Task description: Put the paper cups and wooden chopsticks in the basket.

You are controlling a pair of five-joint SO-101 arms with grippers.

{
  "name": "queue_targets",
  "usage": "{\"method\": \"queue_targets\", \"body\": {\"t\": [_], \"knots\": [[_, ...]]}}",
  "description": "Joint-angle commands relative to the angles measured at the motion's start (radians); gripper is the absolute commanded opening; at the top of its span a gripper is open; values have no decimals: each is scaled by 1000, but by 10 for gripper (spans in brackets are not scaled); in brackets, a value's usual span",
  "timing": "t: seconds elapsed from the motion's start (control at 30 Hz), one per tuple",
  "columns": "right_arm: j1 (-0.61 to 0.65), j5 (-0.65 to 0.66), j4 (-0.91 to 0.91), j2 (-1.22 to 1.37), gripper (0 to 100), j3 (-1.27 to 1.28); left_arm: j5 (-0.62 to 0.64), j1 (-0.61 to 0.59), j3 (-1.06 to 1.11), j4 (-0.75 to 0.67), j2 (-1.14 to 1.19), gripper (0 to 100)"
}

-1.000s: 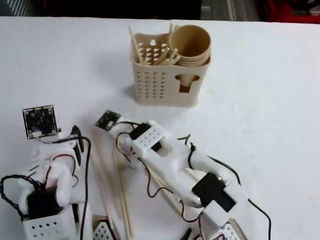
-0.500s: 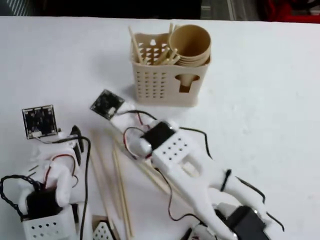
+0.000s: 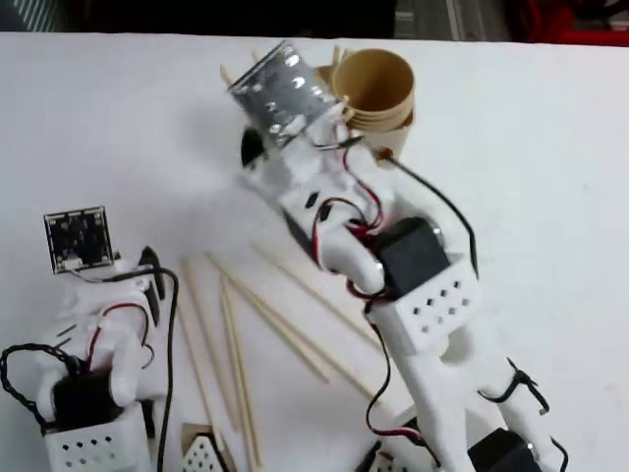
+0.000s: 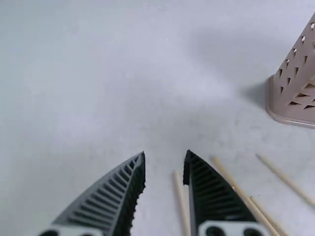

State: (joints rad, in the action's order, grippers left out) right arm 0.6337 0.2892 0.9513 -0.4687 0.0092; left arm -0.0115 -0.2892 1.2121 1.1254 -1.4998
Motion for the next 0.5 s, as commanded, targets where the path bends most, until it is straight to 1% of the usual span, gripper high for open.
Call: {"method": "queue_targets", "body": {"t": [0.0,0.17,0.3,0.47], "knots": [[-28,-23,-166,-36,18,-68,-6,-5,3,-21,-12,143],[-96,-155,-394,-35,18,-68,-8,-5,5,-21,-12,143],[-153,-169,-530,16,18,-66,-8,-5,5,-21,-12,143],[-203,-170,-634,177,18,-66,-8,-5,5,-21,-12,143]]}}
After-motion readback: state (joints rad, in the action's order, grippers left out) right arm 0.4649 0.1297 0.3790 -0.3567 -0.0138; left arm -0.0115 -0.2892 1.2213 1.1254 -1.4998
